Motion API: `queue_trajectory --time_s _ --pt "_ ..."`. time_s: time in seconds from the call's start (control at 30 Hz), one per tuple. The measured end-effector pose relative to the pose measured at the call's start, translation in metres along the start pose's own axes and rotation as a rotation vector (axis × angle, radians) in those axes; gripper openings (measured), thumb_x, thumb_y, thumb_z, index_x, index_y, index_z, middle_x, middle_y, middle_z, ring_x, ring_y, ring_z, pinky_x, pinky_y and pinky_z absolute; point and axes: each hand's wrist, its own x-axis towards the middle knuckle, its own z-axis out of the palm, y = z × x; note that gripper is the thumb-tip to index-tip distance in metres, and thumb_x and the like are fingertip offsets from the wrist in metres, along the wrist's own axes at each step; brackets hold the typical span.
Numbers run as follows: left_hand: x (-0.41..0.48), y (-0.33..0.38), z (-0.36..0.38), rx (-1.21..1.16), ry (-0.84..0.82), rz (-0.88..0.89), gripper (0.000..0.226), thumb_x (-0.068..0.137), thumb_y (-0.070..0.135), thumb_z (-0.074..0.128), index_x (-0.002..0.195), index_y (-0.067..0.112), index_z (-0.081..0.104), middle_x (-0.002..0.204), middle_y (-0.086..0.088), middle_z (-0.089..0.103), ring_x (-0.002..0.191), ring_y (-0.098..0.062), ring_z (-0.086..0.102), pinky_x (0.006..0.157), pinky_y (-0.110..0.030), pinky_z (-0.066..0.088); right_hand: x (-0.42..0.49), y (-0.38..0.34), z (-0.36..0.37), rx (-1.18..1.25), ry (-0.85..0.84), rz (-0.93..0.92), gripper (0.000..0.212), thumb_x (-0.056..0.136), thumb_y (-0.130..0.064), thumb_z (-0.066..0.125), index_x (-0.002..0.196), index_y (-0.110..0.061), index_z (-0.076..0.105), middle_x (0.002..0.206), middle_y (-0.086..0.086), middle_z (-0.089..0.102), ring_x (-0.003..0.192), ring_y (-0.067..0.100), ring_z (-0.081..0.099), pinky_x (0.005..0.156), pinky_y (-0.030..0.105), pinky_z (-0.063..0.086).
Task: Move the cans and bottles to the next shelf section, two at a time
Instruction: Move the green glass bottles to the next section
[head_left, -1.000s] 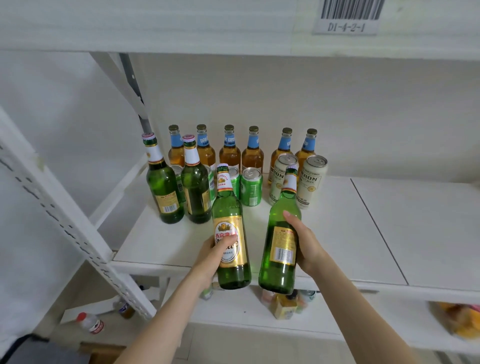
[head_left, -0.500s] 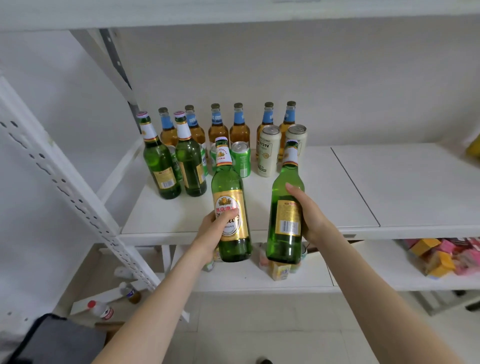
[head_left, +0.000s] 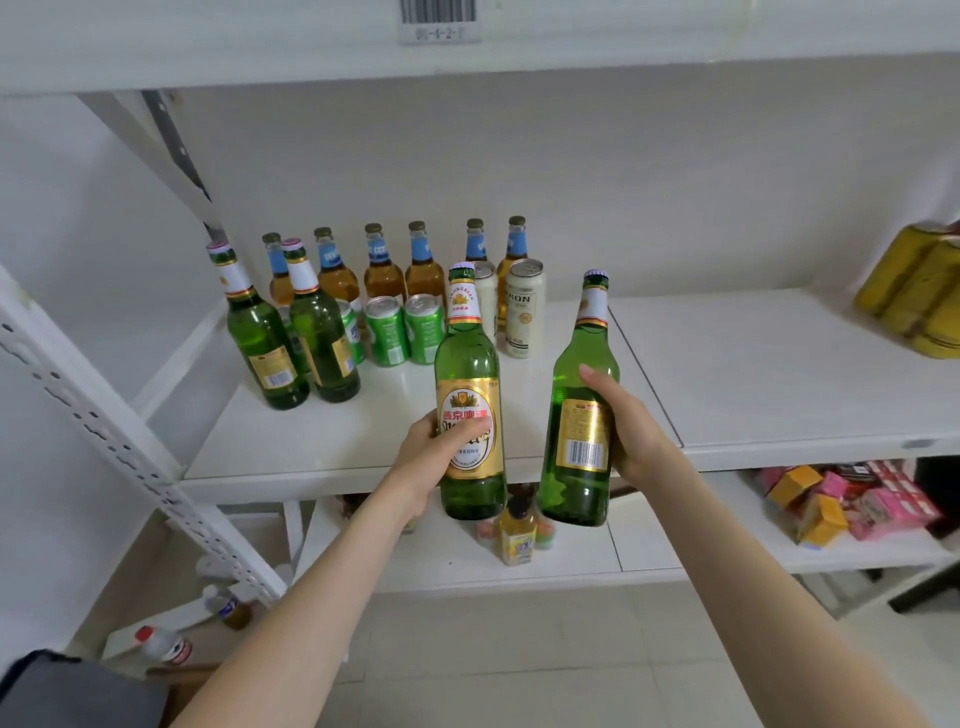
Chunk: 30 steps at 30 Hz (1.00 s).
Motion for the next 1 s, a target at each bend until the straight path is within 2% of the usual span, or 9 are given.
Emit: queue_trajectory --time_s 0.2,0.33,0.47,0.57,0.7,0.87,1.0 --pt "-0.006 0.003 0.073 0.0 0.019 0.026 0.025 0.083 0.026 0.072 0.106 0.019 0.065 0.097 -0.002 0.075 0.091 -0.017 0.07 0.073 -0.028 0.053 -0.015 -0.023 -0.07 -0.056 0.031 0.014 0.098 0.04 -0.068 0.087 0.118 -0.013 0.066 0.112 0.014 0.073 0.107 0.035 0.069 0.101 0.057 0.049" --pt "-0.011 0.001 0.129 -0.034 0.029 0.027 0.025 0.083 0.026 0.073 0.105 0.02 0.065 0.095 -0.002 0.076 0.088 -0.016 0.071 0.071 -0.028 0.053 -0.031 -0.041 -0.122 -0.092 0.027 -0.004 0.083 0.052 -0.063 0.084 0.116 -0.012 0.067 0.111 0.014 0.073 0.104 0.034 0.07 0.097 0.054 0.052" --pt "-0.01 -0.003 0.182 -0.059 0.039 0.033 0.032 0.078 0.029 0.08 0.105 0.019 0.067 0.095 -0.004 0.077 0.093 -0.023 0.072 0.081 -0.037 0.057 -0.045 -0.058 -0.172 -0.114 0.057 -0.023 0.074 0.062 -0.057 0.079 0.118 -0.011 0.065 0.108 0.013 0.072 0.099 0.031 0.069 0.089 0.046 0.055" --pt "-0.007 -0.003 0.22 -0.059 0.032 0.038 0.027 0.081 0.027 0.076 0.105 0.02 0.067 0.096 -0.003 0.077 0.093 -0.021 0.072 0.08 -0.034 0.056 -0.052 -0.069 -0.208 -0.116 0.082 -0.03 0.062 0.074 -0.052 0.075 0.119 -0.01 0.063 0.109 0.013 0.072 0.101 0.032 0.069 0.091 0.047 0.054" --pt "0.002 0.002 0.266 -0.051 0.009 0.045 0.023 0.082 0.026 0.075 0.103 0.021 0.066 0.097 -0.003 0.076 0.092 -0.02 0.072 0.076 -0.031 0.055 -0.057 -0.081 -0.25 -0.116 0.104 -0.041 0.073 0.062 -0.057 0.076 0.117 -0.01 0.064 0.107 0.013 0.072 0.099 0.031 0.069 0.089 0.046 0.055" --pt "0.032 0.009 0.313 0.002 -0.034 0.051 0.033 0.081 0.031 0.075 0.11 0.021 0.064 0.104 -0.004 0.074 0.099 -0.022 0.07 0.085 -0.037 0.056 -0.049 -0.095 -0.296 -0.106 0.132 -0.067 0.073 0.06 -0.057 0.076 0.116 -0.011 0.064 0.104 0.011 0.073 0.096 0.03 0.07 0.086 0.044 0.056" --pt "0.067 0.015 0.352 0.035 -0.08 0.07 0.035 0.081 0.03 0.075 0.113 0.021 0.064 0.106 -0.002 0.074 0.1 -0.021 0.07 0.083 -0.035 0.056 -0.029 -0.107 -0.336 -0.103 0.157 -0.086 0.057 0.073 -0.047 0.076 0.114 -0.011 0.061 0.104 0.012 0.072 0.096 0.03 0.069 0.089 0.047 0.055"
